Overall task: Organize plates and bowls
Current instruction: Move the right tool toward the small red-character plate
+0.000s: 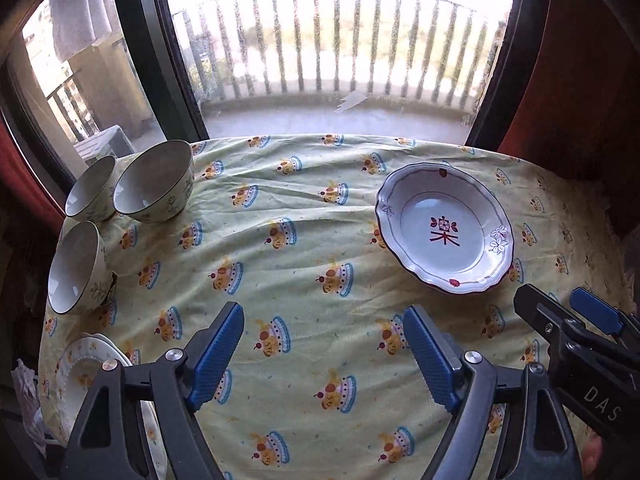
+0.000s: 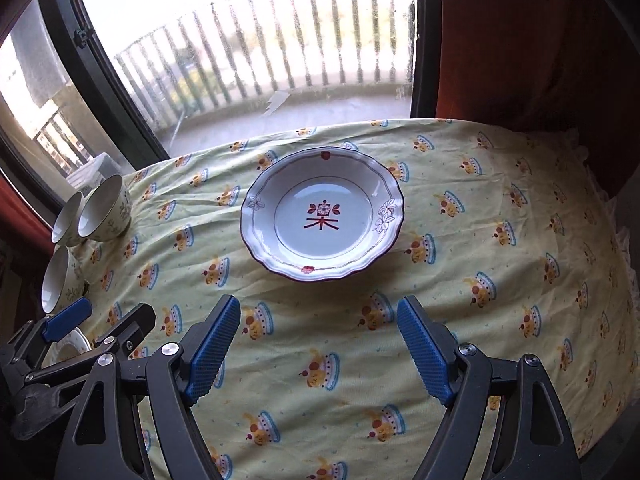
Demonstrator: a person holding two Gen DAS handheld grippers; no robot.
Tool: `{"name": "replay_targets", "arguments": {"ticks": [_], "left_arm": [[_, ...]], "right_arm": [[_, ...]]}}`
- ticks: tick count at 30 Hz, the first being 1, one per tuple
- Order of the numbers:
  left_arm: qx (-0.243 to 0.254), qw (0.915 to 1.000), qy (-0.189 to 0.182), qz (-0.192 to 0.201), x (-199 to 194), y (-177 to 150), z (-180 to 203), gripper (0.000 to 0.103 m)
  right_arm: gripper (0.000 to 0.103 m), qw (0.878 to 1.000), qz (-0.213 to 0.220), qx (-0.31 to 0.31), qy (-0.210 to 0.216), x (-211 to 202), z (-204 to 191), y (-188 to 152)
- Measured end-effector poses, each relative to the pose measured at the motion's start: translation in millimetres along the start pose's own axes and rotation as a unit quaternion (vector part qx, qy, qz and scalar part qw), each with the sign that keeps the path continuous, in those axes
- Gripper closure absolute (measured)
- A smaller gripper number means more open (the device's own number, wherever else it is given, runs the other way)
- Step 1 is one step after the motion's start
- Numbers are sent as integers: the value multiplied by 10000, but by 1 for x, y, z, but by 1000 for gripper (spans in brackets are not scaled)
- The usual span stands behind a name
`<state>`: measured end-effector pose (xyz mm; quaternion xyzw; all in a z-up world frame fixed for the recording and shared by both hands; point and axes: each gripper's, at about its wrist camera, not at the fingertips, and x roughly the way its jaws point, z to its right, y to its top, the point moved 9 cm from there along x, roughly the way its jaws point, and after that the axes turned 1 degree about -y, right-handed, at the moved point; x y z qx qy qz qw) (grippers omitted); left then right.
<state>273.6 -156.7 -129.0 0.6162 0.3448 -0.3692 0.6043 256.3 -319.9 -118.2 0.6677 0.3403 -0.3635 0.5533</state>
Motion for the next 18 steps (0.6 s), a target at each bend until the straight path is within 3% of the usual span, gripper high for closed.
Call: {"name": "replay_targets", "arguments": {"ticks": [5,18], "left_arm": [[54,10000,-5,-64,24,15,18,20],[213,9991,-159,-336,94,48,60,33]], "right_arm": [[25,9999,-10,122,37,21,19,17],[34,9988,-154,452,-136,83,55,54]]}}
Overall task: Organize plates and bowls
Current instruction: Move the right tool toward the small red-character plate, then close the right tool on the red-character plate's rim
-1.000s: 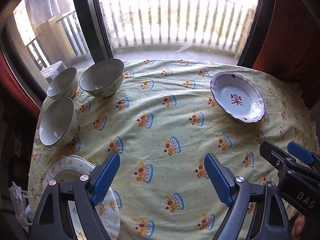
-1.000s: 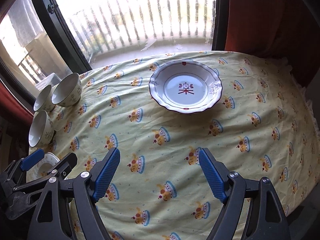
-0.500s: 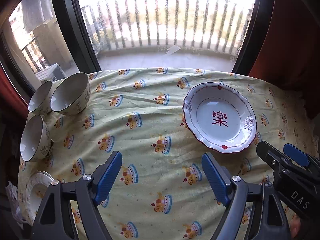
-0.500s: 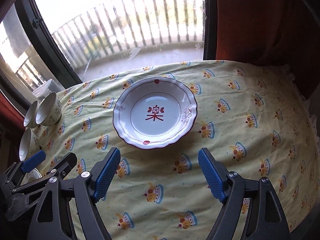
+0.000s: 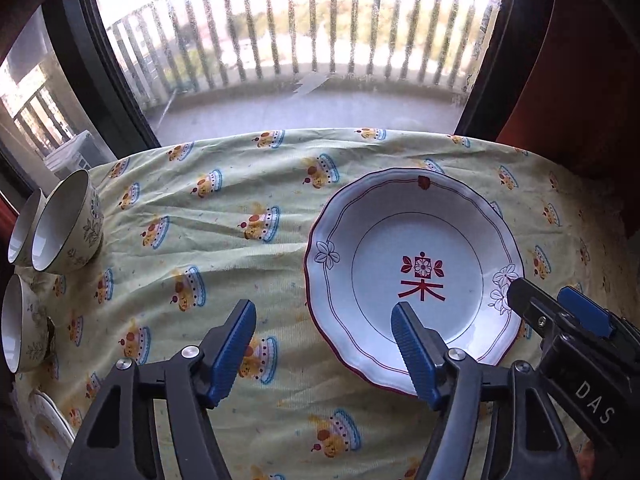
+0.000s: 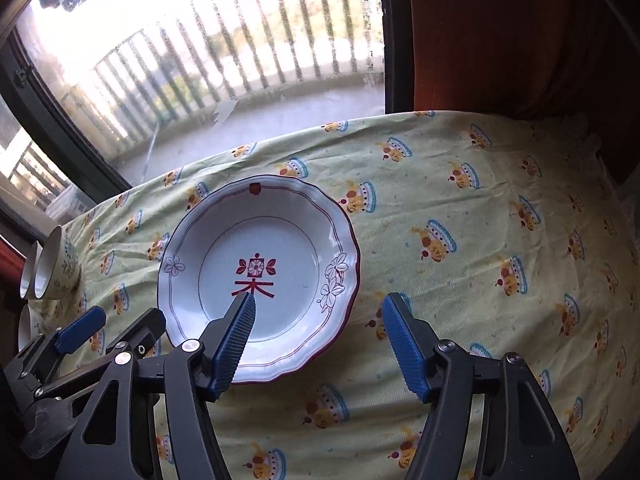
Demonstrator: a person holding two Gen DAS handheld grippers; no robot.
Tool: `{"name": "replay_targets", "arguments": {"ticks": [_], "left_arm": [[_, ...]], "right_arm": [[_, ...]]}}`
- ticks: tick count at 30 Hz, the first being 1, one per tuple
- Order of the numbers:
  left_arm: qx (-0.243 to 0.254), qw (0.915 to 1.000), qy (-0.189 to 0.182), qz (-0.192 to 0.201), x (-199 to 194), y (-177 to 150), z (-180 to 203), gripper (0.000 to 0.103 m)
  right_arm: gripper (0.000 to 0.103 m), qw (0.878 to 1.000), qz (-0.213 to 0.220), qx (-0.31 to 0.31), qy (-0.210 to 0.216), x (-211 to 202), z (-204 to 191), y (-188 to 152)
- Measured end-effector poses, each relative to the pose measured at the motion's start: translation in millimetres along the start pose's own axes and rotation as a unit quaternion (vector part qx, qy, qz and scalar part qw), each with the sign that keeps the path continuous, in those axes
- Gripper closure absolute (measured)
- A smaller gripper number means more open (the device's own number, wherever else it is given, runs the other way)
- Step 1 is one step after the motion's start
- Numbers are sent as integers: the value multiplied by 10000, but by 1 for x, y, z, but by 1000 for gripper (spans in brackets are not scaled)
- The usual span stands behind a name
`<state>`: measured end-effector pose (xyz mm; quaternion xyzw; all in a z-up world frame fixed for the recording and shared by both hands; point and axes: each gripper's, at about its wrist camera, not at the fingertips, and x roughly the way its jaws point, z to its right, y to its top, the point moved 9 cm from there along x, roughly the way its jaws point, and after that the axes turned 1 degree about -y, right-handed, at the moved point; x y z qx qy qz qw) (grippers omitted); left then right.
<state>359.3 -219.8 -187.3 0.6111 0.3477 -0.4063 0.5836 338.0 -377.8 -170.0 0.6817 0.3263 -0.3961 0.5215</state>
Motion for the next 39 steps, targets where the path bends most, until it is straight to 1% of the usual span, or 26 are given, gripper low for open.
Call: {"name": "replay_targets", "arguments": {"ticks": [9,11,12,16,17,22,28,39], "left_arm": [[72,9998,26,-173,33,10,13,36],[87,9997,9,-224,38,10,15,38],[100,9996,-3,-258,41,9,16,42],[120,9996,86,-258,44,6,15,46],[115,9996,88,-256,45,6,14,47],[113,9995,78,-287,43,2,13,47],[155,9991,112,-382,32,-19,8,47],[284,9968,170,-725,-1,-88,-11,47]], "right_arm": [[41,9997,-204,97,-66,37,11,12],[44,9996,-256,100,-52,43,11,12],[48,9996,-279,94,-41,46,10,12],[61,9992,-401,83,29,53,6,10],[63,9990,-431,84,44,54,5,9],[63,9990,-436,83,-44,52,5,6],[63,9985,-540,-24,-118,44,2,-14],[63,9959,-882,-113,-157,10,-12,-81]]}}
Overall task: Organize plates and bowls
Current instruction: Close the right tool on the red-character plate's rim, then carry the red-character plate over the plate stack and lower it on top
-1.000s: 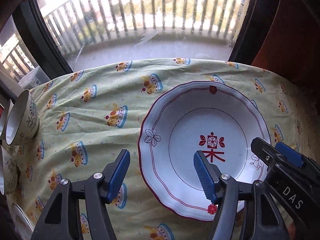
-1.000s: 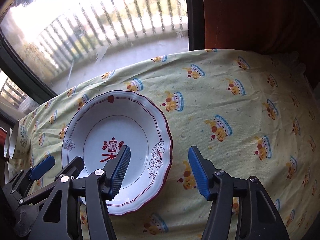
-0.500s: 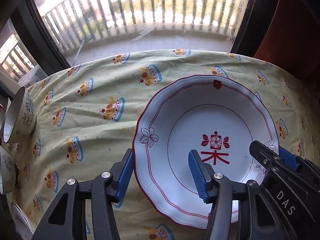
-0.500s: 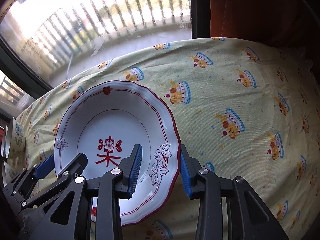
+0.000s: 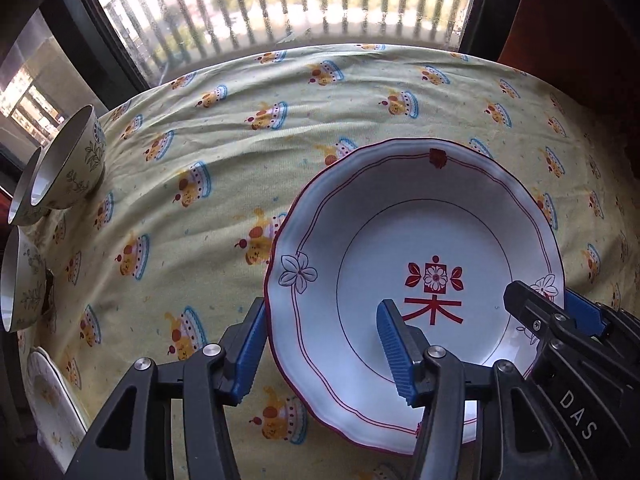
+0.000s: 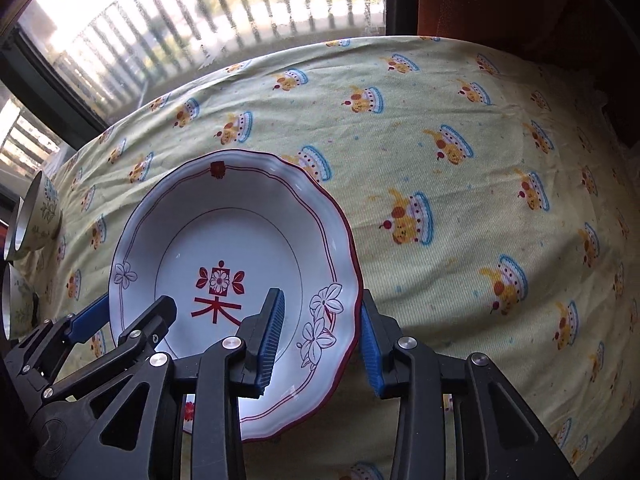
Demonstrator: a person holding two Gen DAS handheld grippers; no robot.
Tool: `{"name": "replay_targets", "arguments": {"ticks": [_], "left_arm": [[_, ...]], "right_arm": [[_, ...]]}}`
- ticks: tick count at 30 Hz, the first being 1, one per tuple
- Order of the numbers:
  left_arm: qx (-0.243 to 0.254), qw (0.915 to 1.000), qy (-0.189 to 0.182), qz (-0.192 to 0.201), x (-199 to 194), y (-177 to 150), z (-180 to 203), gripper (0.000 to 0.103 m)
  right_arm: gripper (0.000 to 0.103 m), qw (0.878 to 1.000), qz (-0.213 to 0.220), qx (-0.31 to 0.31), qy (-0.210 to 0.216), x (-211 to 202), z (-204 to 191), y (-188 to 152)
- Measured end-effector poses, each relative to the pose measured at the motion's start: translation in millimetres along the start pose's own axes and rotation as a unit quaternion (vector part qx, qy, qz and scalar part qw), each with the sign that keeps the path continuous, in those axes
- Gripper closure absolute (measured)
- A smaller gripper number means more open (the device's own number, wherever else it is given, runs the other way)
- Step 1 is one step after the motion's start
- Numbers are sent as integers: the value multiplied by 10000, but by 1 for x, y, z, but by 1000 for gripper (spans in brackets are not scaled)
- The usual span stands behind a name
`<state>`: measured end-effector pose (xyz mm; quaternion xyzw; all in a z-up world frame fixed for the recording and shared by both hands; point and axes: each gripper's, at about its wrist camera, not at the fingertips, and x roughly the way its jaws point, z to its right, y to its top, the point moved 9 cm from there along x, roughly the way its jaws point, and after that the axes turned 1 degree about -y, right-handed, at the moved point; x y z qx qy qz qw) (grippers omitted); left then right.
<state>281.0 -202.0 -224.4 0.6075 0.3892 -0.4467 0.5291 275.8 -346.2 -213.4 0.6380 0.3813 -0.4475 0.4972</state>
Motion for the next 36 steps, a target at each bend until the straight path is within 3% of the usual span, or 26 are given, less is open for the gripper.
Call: {"name": "replay_targets", "arguments": {"ticks": [9,14,28,36], "left_arm": [[-26,9998,34,-208,-17,-60,-14,47],[-150,9996,-72,-209,-23,-69,-15,47],[-277,9993,102,-247,-8,-57,-15,39],[-244,9995,17,-213,-20,-64,-16,40]], "right_arm": [[63,9994,-305,-136,-4,-14,-17,-64],[63,9988,-443,-193,10,-18,-17,-86],[62,9984,-431,-356,54,-3,-17,-72],[62,9986,-368,-387,-29,-11,-20,-73]]}}
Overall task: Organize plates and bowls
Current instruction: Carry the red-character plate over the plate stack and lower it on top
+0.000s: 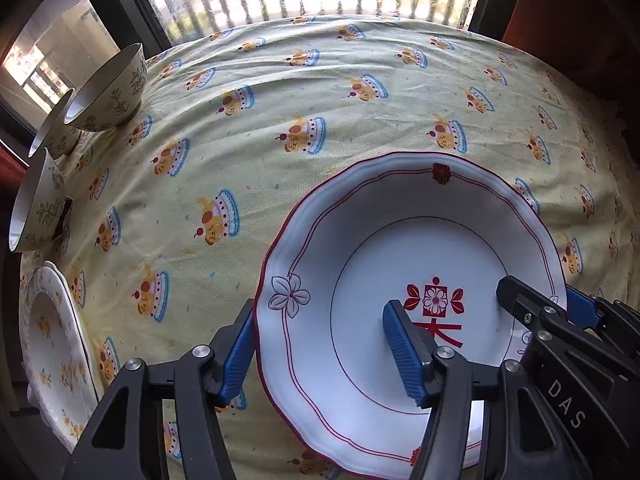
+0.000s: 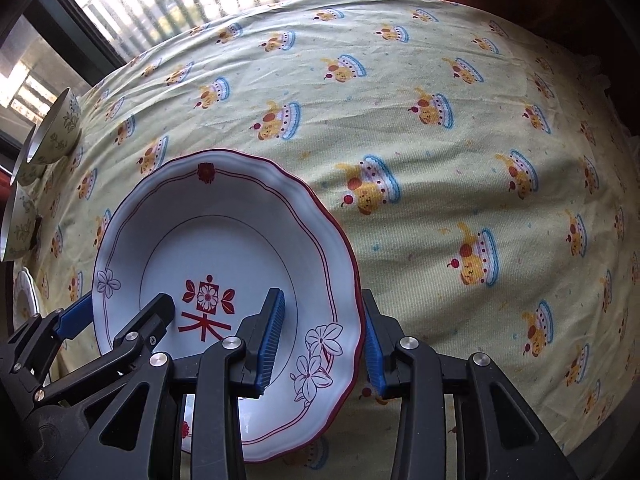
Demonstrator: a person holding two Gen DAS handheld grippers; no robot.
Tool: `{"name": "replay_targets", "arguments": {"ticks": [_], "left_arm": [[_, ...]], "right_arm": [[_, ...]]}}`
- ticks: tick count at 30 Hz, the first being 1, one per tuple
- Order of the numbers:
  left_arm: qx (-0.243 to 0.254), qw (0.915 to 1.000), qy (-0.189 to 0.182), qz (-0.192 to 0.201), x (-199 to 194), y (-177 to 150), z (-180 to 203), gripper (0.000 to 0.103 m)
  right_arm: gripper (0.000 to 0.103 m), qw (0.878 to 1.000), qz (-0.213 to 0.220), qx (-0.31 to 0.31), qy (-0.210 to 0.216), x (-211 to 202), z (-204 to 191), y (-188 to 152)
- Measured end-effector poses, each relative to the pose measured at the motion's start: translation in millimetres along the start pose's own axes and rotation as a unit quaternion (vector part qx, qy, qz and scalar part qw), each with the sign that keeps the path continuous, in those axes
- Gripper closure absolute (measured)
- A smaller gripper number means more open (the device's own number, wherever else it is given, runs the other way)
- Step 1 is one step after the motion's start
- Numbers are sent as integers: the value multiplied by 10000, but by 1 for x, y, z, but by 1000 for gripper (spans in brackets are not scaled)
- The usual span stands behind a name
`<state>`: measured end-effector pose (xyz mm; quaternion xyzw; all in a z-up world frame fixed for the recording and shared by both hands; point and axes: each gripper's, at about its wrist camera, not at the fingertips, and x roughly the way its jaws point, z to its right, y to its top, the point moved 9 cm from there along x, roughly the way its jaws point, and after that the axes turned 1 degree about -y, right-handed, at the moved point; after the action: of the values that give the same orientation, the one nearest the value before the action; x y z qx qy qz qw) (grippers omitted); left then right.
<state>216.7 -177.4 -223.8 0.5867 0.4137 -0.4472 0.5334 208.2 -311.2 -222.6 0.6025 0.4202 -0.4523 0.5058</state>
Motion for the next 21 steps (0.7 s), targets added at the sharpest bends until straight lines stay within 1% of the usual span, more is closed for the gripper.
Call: {"name": "replay_targets", "arguments": {"ticks": [4,11,15,21], "left_arm": [[71,9999,-67,126,-14,-5,-3,40],[137,9990,-237,363,-43,-16,-14,40],[185,9980,-326,519,-57,-21,-30,40],[243,9966,-453,648,-75,-30,-60,40]], "right_arm": [[62,9999,107,25,-62,-12,-2,-3],[62,9989,420,137,-169,-40,-14,-10],[62,9977,597,178,-249,-59,-26,-20],[62,9961,743,309,-351,-80,-56,-36]]}}
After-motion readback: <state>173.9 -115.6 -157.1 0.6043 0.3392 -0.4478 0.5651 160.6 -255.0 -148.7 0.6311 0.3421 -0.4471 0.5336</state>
